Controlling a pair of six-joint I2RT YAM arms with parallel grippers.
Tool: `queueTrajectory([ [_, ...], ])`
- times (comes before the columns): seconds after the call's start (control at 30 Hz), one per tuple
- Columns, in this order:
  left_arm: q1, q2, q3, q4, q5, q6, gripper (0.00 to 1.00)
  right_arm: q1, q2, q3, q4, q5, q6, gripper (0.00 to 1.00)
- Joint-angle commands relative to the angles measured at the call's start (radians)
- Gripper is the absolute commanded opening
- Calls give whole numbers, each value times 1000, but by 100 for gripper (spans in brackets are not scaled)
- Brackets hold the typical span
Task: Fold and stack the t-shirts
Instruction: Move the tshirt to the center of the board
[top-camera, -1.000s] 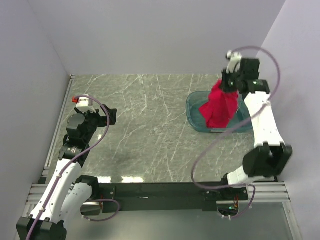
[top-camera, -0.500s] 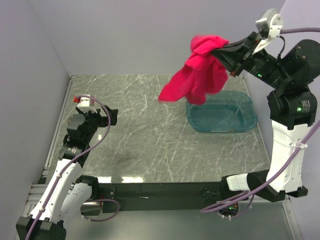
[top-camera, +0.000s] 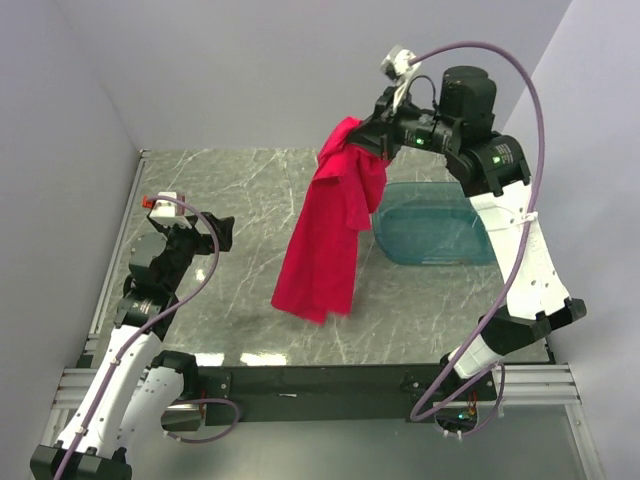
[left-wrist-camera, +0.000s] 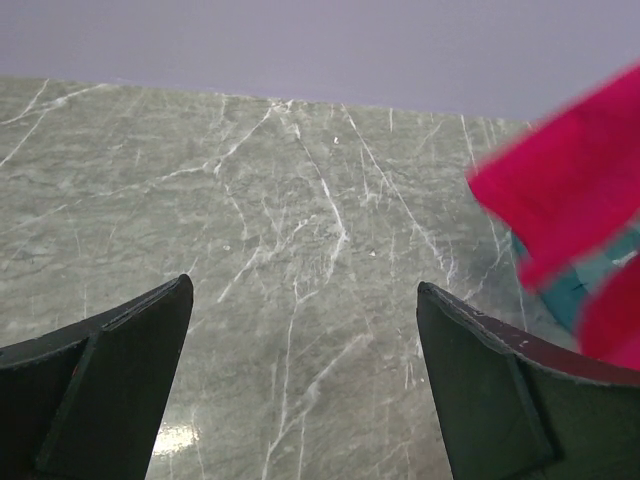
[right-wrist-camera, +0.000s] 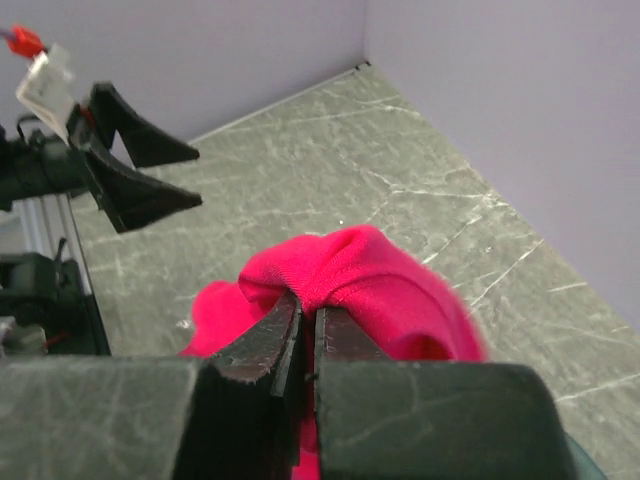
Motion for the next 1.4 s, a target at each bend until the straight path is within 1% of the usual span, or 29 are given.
queueTrajectory([
  [0.0,-4,-20,-9,45,-6,18,99,42,-47,-14,31,50,-91,0],
  [0.13,-6,-26,-9,46,3,20,99,73,-50,-91,11,42,-137,0],
  [0.27,-7,-28,-8,46,10,21,99,99,-64,-217,23,68,-177,2],
  [0.37,-7,-29,-8,48,17,20,99,111,-67,-242,26,99,-185,2],
  [0.5,-7,-28,-9,49,20,20,99,114,-58,-228,28,134,-183,3],
  [0.57,-7,-28,-8,49,21,20,99,117,-50,-238,32,163,-180,5],
  [0.6,-7,-31,-8,49,24,20,99,116,-40,-246,40,181,-176,8],
  [0.63,-7,-31,-8,49,24,21,100,117,-33,-255,42,206,-174,27],
  [0.7,-7,-32,-8,48,26,21,100,120,-9,-274,34,290,-185,45],
  [0.73,-7,-34,-8,48,26,20,100,120,-3,-281,35,324,-188,67],
  [0.77,-7,-35,-8,48,27,21,99,120,2,-295,38,403,-195,73],
  [0.83,-7,-40,-8,48,27,23,99,119,-1,-309,48,460,-214,83],
  [0.9,-7,-43,-9,49,27,23,99,116,-29,-340,57,507,-238,86],
  [1.0,-7,-43,-6,49,38,23,99,108,-75,-415,75,504,-261,90],
  [1.1,-9,-46,-3,49,46,20,100,73,-114,-531,113,491,-234,93],
  [1.13,-7,-49,-5,49,46,20,99,32,-124,-566,129,478,-214,93],
  [1.17,-7,-52,-5,51,50,20,99,10,-130,-638,146,462,-161,93],
  [1.2,-9,-55,-5,51,52,20,99,-19,-136,-675,182,450,-127,93],
  [1.23,-9,-58,-5,52,55,18,99,-72,-139,-746,205,427,-87,91],
  [1.27,-9,-61,-5,52,59,17,99,-102,-141,-781,228,418,-2,90],
  [1.33,-9,-63,-6,58,66,15,99,-139,-145,-890,320,421,86,87],
  [1.37,-9,-62,-6,58,72,14,99,-151,-145,-921,350,436,163,87],
])
